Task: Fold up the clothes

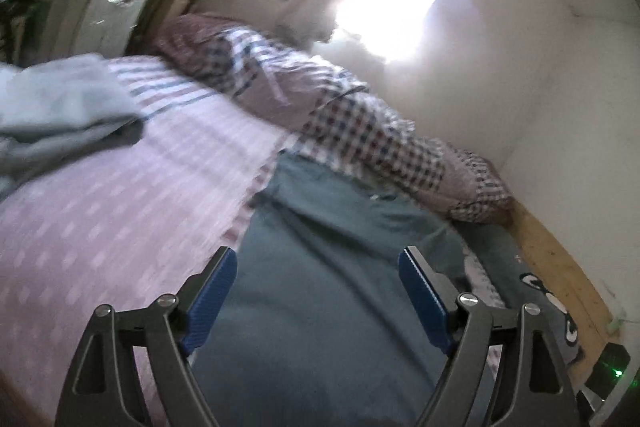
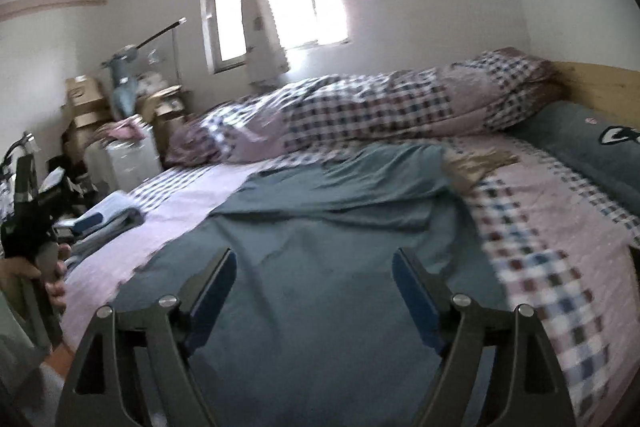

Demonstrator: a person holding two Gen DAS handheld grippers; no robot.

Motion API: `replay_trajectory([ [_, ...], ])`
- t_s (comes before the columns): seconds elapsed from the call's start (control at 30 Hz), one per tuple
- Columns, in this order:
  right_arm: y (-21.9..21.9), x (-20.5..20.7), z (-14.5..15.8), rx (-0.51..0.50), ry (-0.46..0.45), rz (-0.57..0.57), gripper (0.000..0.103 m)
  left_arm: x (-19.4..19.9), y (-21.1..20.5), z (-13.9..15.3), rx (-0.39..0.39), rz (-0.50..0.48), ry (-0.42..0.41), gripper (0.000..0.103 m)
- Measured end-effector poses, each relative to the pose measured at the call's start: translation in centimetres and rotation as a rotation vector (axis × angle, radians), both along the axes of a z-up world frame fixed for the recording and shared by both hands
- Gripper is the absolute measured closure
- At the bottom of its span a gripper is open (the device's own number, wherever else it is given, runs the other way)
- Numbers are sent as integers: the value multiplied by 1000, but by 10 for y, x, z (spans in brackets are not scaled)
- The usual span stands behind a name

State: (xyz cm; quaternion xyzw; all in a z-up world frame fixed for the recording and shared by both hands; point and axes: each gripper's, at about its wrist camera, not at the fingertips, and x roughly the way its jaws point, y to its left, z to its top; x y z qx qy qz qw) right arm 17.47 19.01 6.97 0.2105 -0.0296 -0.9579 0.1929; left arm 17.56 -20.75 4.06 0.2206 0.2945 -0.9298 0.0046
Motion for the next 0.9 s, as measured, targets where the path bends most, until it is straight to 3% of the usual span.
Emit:
replay_trajectory([
  [0.17,-41,31,-14,30,15,101,19,37,-10,-28,24,41,-84,17],
  [0.4,-77,50,-22,53,32,211,19,72,-24,-70,189,59,-184,17],
  [0.77,-128,52,-52,115,-39,371,19,78,-22,-117,213,42,-346,17],
  [0.9,-150,45,-76,140,-138,447,19,76,-16,-124,152,28,-400,17],
])
